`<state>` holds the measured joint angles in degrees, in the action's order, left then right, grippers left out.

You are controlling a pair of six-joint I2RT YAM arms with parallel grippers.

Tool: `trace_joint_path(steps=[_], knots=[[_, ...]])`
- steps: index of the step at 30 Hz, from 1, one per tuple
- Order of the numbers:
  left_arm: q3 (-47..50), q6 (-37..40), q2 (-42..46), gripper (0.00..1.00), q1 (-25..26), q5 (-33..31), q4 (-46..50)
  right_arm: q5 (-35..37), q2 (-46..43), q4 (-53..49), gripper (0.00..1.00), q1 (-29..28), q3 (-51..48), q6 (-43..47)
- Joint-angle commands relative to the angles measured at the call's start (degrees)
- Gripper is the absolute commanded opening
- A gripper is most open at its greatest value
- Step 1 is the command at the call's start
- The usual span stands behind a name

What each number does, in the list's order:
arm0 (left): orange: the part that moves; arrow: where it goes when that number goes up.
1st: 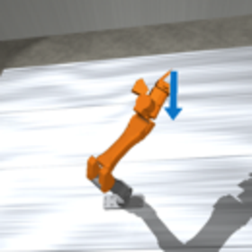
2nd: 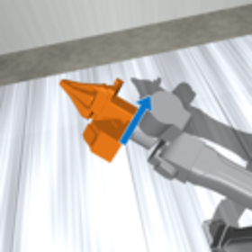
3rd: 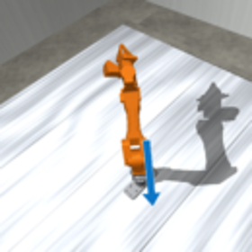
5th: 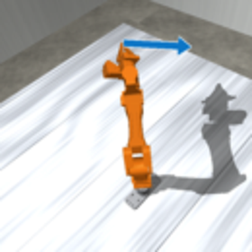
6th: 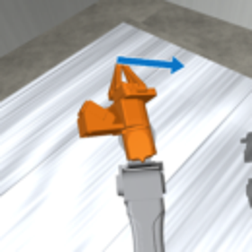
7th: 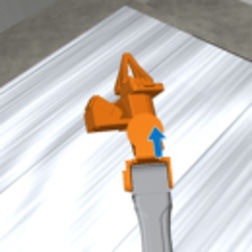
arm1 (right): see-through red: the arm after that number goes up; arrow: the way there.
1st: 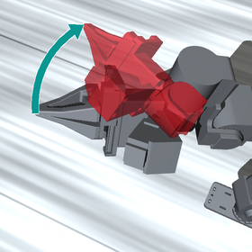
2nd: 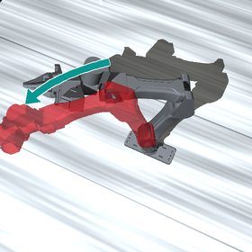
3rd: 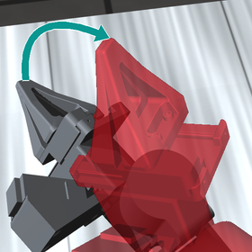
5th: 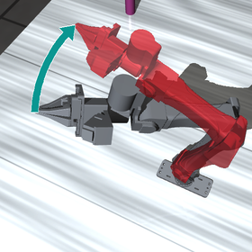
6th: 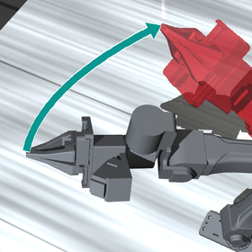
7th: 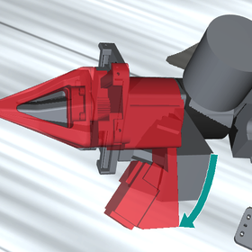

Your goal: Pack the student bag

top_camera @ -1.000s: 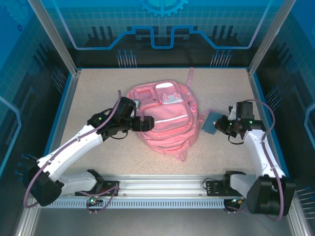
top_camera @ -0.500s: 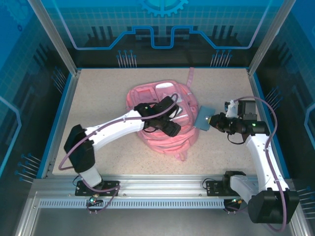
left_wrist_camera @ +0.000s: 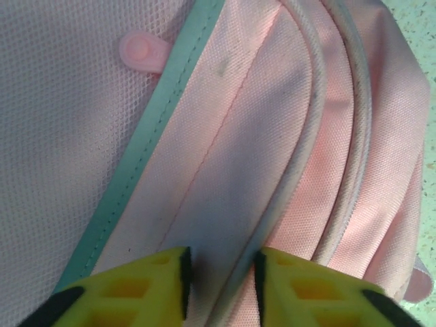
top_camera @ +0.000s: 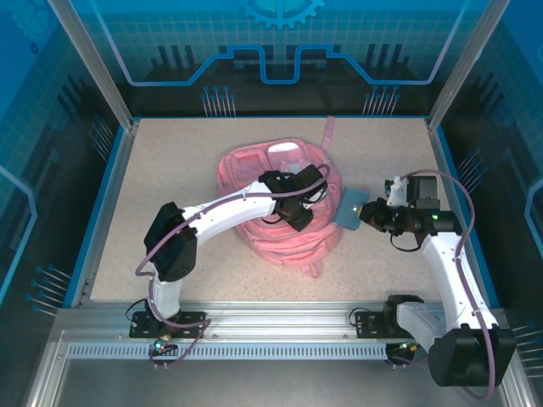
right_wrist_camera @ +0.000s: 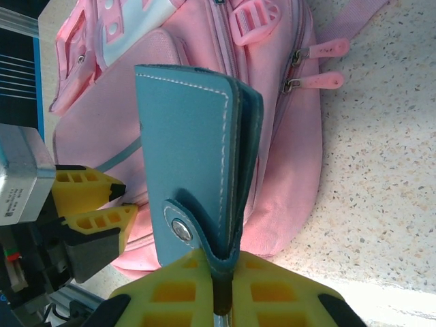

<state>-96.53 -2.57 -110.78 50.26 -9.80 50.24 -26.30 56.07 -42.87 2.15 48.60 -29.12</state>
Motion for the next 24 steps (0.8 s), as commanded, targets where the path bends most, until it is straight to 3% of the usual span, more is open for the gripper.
trace_joint_path(steps=[1,7,12,20,24], knots=[[-3.27,0.81,-0.67,0.23,-0.6,-2.96,3.14,0.47,-1.05,-1.07,0.11,-1.32,0.17,-0.79],[-6.03,0.09,1.34,0.13,-1.03,-3.47,3.46,-3.59,-1.03,-0.82,0.11,-2.21,0.06,-0.45],[-4.19,-1.34,5.91,0.09,-1.3,-6.03,-2.41,-9.57,-0.54,-0.56,0.11,-4.34,-0.99,0.04],[-0.82,-3.5,9.94,0.05,-1.3,-12.41,-10.84,-9.16,1.57,4.89,0.11,-11.14,-4.0,-6.74],[-0.24,-3.68,10.69,0.05,-1.3,-10.64,-12.42,-9.02,4.1,9.42,0.11,-13.71,-3.93,-11.59]])
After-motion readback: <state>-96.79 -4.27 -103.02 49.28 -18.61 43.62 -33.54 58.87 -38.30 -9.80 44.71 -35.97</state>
